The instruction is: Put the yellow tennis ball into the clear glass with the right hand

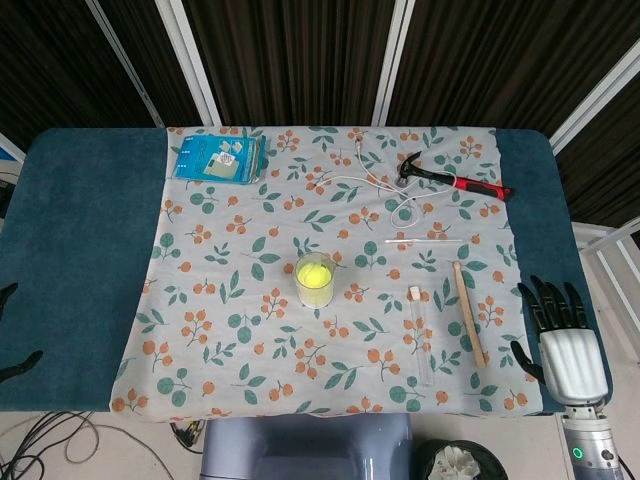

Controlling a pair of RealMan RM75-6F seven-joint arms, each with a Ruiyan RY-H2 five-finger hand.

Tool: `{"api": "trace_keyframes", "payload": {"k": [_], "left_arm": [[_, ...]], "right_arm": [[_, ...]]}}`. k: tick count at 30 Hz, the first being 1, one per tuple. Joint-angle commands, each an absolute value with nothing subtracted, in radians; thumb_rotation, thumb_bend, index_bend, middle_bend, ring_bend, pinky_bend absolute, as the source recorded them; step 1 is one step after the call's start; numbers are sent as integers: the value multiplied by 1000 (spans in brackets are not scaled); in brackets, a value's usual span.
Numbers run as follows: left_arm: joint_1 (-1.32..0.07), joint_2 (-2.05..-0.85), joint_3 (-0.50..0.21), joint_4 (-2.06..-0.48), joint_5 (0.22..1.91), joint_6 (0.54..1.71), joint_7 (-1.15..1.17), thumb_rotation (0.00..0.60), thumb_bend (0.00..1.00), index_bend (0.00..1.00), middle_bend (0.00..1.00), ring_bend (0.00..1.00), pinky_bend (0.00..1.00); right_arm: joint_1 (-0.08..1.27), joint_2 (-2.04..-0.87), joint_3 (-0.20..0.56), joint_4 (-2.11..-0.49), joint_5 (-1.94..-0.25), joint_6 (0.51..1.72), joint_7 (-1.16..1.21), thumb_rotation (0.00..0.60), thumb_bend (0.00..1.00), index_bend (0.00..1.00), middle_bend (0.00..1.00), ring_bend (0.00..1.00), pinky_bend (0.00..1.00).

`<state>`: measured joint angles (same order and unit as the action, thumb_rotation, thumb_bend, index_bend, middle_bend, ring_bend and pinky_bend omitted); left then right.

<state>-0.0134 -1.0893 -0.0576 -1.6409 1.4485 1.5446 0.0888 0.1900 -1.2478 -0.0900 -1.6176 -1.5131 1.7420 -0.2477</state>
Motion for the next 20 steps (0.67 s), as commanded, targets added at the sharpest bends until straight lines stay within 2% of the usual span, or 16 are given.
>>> {"api": "trace_keyframes", "payload": {"k": [1,20], "left_arm": [[-14,-1091,-56,-1640,1451,1543,90,600,21,121,0,0,0],[-12,-1096,-57,-1638,1458,1555,96,600,22,121,0,0,0]], "right_arm": [[171,-1261,-84,-1599,-1525,1741,-251,600,357,89,66,84,17],[129,-1262,-27,-1602,-1525,1679,-275,600,357,89,65,72,11]]}}
